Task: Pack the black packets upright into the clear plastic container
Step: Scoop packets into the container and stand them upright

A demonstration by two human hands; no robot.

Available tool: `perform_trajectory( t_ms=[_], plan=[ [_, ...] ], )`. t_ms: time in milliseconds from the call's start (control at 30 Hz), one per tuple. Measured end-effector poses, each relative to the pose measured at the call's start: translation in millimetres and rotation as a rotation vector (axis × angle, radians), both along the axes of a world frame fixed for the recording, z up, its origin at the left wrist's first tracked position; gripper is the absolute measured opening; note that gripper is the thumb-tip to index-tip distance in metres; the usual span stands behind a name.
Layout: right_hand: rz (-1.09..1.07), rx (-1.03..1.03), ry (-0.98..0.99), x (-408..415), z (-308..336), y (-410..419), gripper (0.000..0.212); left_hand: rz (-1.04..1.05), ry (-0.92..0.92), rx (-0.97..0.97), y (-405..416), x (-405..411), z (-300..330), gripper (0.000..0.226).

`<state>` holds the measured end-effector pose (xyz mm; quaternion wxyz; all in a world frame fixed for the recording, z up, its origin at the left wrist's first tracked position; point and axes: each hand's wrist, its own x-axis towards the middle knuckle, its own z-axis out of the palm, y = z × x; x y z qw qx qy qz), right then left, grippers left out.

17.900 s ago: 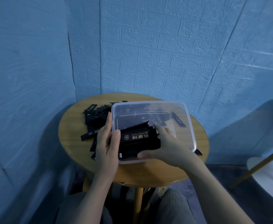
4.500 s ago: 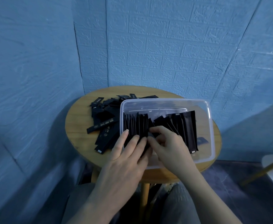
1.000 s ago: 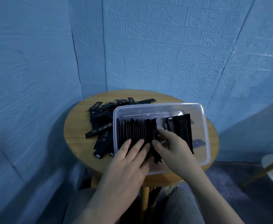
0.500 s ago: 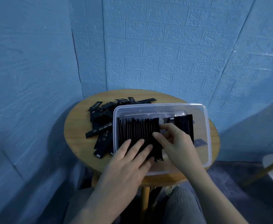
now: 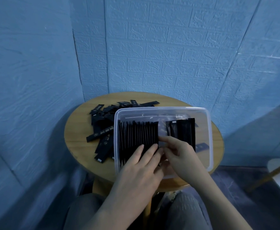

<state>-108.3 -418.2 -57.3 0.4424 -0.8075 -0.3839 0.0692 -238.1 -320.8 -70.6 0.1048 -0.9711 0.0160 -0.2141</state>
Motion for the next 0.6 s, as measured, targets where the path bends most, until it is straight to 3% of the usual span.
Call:
perform_trajectory(
  t_ms=[100, 167, 300, 367, 467, 600],
  plan=[
    [0.026, -0.011, 0.035, 2.4, 3.0, -2.0, 0.037, -0.014, 0.007, 0.025, 0.9, 4.0, -0.2, 0.027],
    [0.005, 0.017, 0.020, 0.0, 5.4, -4.0, 0.033, -0.025, 0.015, 0.026, 1.3, 6.0, -2.6, 0.041],
    [-0.319, 0.089, -0.323, -11.5, 12.7, -14.8, 0.022, -0.014, -0.004, -0.001, -0.1, 5.1, -3.4, 0.047],
    [-0.460, -0.055, -0.392, -15.9, 17.8, -19.8, 0.036, -0.008, -0.014, -0.002, -0.4, 4.3, -5.0, 0.047],
    [-0.504, -0.334, -0.409, -20.6, 21.7, -21.1, 0.055, -0.003, 0.001, -0.015, -1.1, 3.9, -5.9, 0.047],
    [-0.477, -0.444, -0.407, -21.1, 23.1, -15.6, 0.064, -0.006, 0.015, -0.030, -3.2, 1.9, -6.9, 0.048]
  ],
)
